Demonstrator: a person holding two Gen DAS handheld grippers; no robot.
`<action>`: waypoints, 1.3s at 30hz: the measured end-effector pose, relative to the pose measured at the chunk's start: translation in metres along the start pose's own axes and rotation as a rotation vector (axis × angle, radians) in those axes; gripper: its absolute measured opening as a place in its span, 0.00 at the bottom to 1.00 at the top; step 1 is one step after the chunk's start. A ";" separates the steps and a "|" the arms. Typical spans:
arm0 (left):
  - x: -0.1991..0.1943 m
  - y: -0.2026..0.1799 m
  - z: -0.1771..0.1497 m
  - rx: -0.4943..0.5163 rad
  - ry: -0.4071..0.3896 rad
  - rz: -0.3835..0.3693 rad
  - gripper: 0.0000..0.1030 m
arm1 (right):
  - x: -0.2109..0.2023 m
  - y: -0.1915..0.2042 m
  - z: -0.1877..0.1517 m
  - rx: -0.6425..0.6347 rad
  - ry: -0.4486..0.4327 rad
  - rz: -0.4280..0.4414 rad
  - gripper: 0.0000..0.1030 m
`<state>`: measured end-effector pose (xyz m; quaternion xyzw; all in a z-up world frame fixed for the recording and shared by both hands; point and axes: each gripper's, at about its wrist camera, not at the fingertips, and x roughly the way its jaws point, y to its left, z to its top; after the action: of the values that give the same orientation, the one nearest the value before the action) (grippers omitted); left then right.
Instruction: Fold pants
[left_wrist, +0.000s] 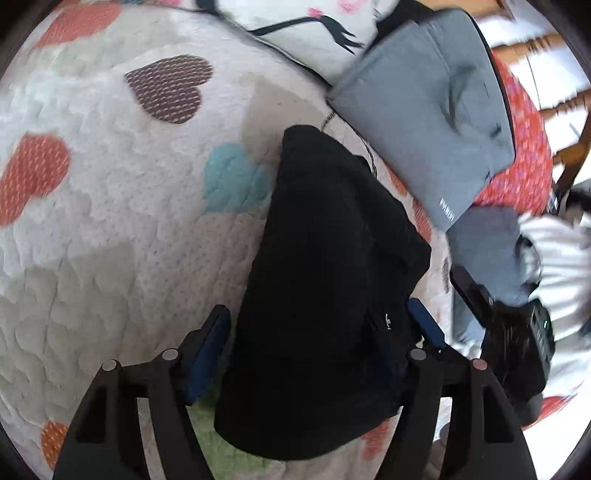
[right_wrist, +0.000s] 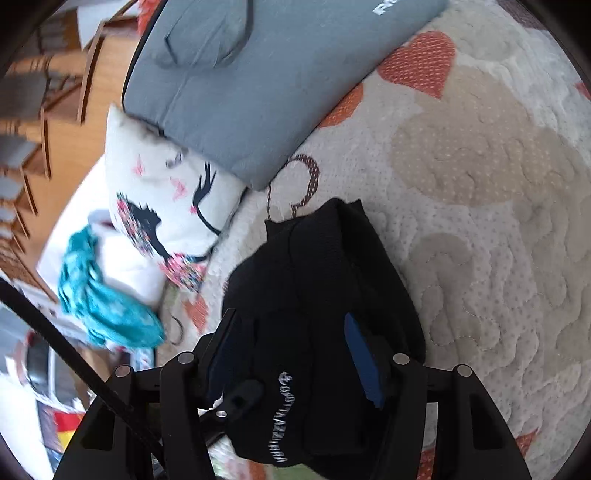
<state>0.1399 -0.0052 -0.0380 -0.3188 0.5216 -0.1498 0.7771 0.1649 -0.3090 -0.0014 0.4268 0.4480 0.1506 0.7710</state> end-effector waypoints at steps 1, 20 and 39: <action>-0.006 -0.002 -0.001 0.013 -0.012 0.012 0.68 | -0.002 0.004 0.000 -0.014 -0.011 -0.007 0.62; -0.160 -0.060 -0.138 0.425 -0.593 0.349 0.73 | -0.115 0.032 -0.089 -0.362 -0.104 -0.235 0.64; -0.174 -0.070 -0.228 0.554 -0.711 0.574 1.00 | -0.143 0.004 -0.223 -0.457 -0.143 -0.394 0.66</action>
<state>-0.1314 -0.0372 0.0740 0.0228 0.2334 0.0540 0.9706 -0.0963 -0.2779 0.0298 0.1570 0.4214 0.0645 0.8908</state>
